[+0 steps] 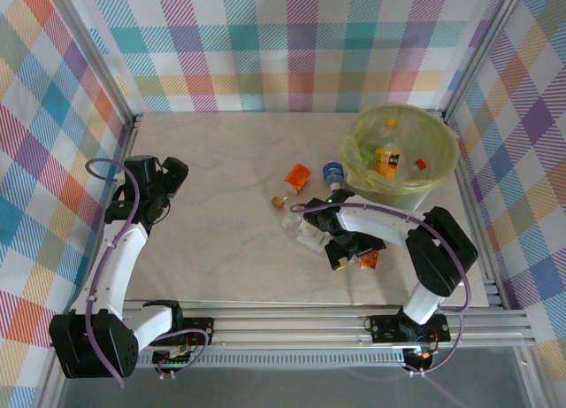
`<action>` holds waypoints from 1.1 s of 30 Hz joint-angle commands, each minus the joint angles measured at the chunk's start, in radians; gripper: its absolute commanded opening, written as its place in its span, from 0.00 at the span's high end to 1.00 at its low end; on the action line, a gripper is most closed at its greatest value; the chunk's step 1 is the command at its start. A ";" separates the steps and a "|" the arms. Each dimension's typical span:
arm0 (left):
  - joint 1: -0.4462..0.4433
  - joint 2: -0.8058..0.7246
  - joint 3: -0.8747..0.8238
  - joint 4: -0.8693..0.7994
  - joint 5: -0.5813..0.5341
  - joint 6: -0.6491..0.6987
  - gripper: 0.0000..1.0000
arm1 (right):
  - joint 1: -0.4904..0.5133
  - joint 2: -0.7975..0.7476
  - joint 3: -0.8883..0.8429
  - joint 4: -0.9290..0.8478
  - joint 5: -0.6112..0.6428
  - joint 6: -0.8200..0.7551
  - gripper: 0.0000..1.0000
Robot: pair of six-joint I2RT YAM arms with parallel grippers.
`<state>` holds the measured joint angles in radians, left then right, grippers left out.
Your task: Put the plastic bottles in the bin
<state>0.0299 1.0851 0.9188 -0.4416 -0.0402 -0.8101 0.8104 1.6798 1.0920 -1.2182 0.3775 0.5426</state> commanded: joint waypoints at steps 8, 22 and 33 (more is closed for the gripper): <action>0.007 0.003 0.028 0.010 0.018 0.012 0.00 | -0.029 0.054 -0.050 0.054 0.015 0.016 0.00; 0.008 0.005 0.035 0.005 0.017 0.011 0.00 | -0.061 0.070 -0.084 0.161 -0.008 -0.008 0.18; 0.008 0.002 0.039 -0.001 0.014 0.013 0.00 | -0.039 0.016 -0.026 0.103 0.009 -0.016 0.39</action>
<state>0.0299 1.0859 0.9230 -0.4419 -0.0341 -0.8104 0.7570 1.7306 1.0252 -1.0657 0.3775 0.5312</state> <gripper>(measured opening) 0.997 0.640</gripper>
